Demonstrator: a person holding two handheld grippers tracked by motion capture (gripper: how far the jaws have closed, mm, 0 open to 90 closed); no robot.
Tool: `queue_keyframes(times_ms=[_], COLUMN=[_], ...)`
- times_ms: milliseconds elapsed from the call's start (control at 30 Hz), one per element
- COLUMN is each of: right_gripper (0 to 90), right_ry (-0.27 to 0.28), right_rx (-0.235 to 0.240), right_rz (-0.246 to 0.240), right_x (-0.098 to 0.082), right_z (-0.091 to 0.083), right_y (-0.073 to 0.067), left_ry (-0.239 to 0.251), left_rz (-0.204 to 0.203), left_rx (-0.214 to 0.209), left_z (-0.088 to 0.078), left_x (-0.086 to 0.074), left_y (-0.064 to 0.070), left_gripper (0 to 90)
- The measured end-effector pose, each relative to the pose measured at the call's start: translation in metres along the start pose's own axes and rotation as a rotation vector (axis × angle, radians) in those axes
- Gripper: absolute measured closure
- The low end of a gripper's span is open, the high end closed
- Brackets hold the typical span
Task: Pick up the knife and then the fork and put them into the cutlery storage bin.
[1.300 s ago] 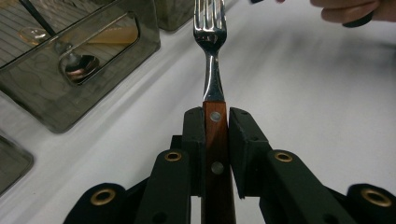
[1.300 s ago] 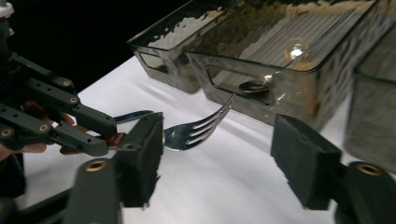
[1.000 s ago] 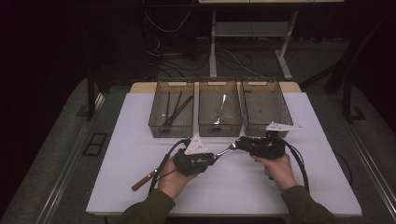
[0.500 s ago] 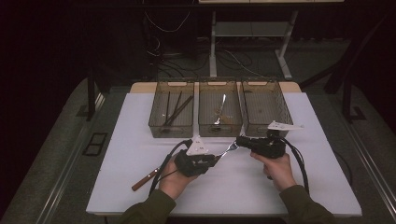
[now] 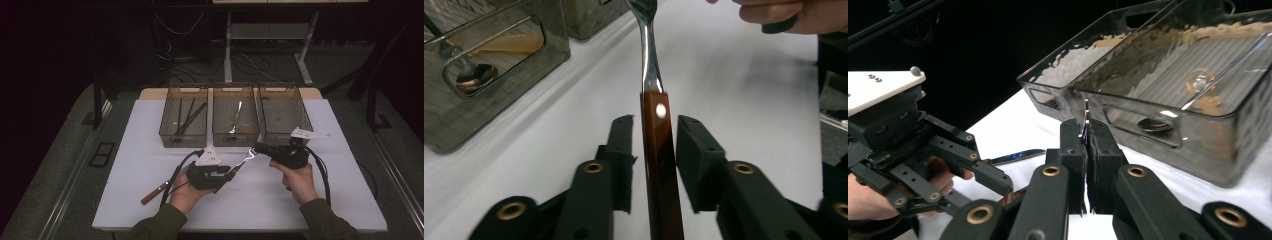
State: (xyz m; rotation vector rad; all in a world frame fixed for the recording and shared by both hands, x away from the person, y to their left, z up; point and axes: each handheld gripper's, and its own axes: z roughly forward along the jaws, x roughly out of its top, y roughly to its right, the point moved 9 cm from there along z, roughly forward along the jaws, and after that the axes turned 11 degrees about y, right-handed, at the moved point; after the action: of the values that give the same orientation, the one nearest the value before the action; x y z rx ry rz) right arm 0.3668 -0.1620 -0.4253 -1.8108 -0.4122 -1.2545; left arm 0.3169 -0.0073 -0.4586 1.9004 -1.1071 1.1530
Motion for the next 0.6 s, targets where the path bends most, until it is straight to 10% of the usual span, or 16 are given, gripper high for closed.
queue_keyframes(times_ms=[600], right_gripper=[87.2], right_ry=[-0.01], right_rx=[-0.086], right_rz=[-0.039], right_x=[0.01], right_z=[-0.015], right_y=[0.015], left_ry=[0.052], left_rz=[-0.02], left_rx=[0.028], left_z=[-0.062], left_x=[-0.033], left_y=[-0.023], left_gripper=[28.3])
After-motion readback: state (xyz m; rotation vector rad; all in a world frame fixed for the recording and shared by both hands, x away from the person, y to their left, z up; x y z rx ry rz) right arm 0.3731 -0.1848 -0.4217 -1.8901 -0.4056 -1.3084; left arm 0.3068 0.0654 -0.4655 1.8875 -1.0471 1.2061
